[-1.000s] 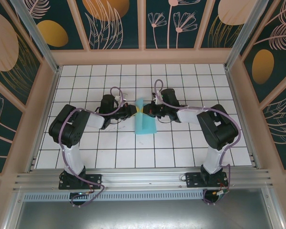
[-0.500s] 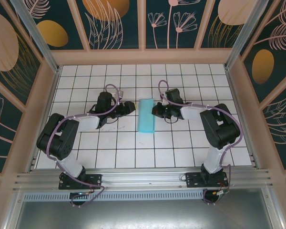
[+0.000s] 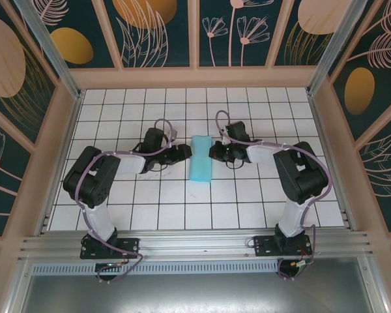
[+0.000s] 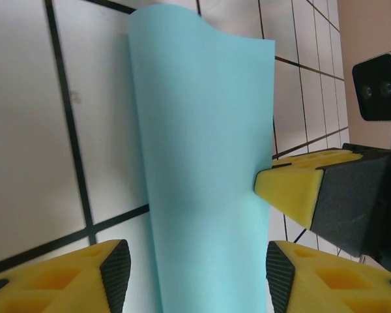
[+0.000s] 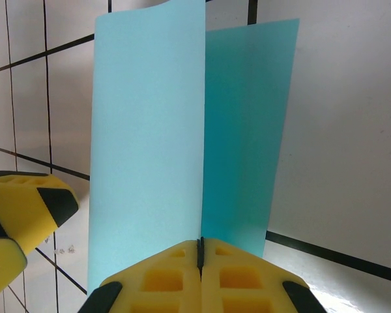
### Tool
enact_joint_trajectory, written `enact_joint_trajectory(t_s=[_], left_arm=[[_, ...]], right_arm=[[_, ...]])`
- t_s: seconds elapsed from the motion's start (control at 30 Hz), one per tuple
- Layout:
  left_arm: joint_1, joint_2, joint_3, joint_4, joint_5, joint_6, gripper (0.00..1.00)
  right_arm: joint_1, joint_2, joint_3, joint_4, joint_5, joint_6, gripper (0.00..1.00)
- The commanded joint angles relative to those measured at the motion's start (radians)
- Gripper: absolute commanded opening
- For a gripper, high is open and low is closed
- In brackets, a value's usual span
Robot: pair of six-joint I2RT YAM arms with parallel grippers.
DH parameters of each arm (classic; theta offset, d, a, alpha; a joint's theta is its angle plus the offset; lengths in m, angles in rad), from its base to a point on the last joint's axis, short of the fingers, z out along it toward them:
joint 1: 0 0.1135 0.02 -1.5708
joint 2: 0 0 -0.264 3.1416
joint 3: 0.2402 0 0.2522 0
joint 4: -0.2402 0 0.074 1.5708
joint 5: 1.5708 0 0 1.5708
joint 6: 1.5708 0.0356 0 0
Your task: Fold a paper plane with a square sheet of paper (fold left side to right side)
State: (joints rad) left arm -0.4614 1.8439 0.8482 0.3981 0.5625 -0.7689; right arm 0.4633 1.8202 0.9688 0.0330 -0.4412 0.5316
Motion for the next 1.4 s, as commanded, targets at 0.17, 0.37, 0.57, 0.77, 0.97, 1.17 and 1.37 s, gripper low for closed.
enact_joint_trajectory(t_s=[0.17, 0.37, 0.57, 0.77, 0.97, 1.17, 1.37], left_arm=[[-0.036, 0.074, 0.108, -0.137, -0.065, 0.057, 0.50], [-0.055, 0.113, 0.159, -0.198, -0.089, 0.080, 0.39], [-0.061, 0.127, 0.180, -0.267, -0.138, 0.114, 0.37], [-0.063, 0.133, 0.183, -0.288, -0.151, 0.131, 0.37], [-0.076, 0.145, 0.209, -0.341, -0.191, 0.160, 0.39], [-0.089, 0.152, 0.228, -0.372, -0.210, 0.180, 0.40], [-0.092, 0.160, 0.238, -0.385, -0.217, 0.187, 0.41]], right_arm=[[-0.002, 0.016, 0.027, -0.023, 0.006, -0.020, 0.00], [-0.003, 0.015, 0.026, -0.018, 0.001, -0.024, 0.01], [-0.003, -0.025, 0.015, -0.016, 0.048, -0.034, 0.13], [-0.014, -0.128, -0.032, -0.011, 0.183, -0.041, 0.37], [-0.035, -0.239, -0.096, -0.002, 0.303, -0.036, 0.52], [-0.056, -0.299, -0.135, 0.007, 0.326, -0.038, 0.57], [-0.060, -0.307, -0.143, 0.008, 0.304, -0.042, 0.59]])
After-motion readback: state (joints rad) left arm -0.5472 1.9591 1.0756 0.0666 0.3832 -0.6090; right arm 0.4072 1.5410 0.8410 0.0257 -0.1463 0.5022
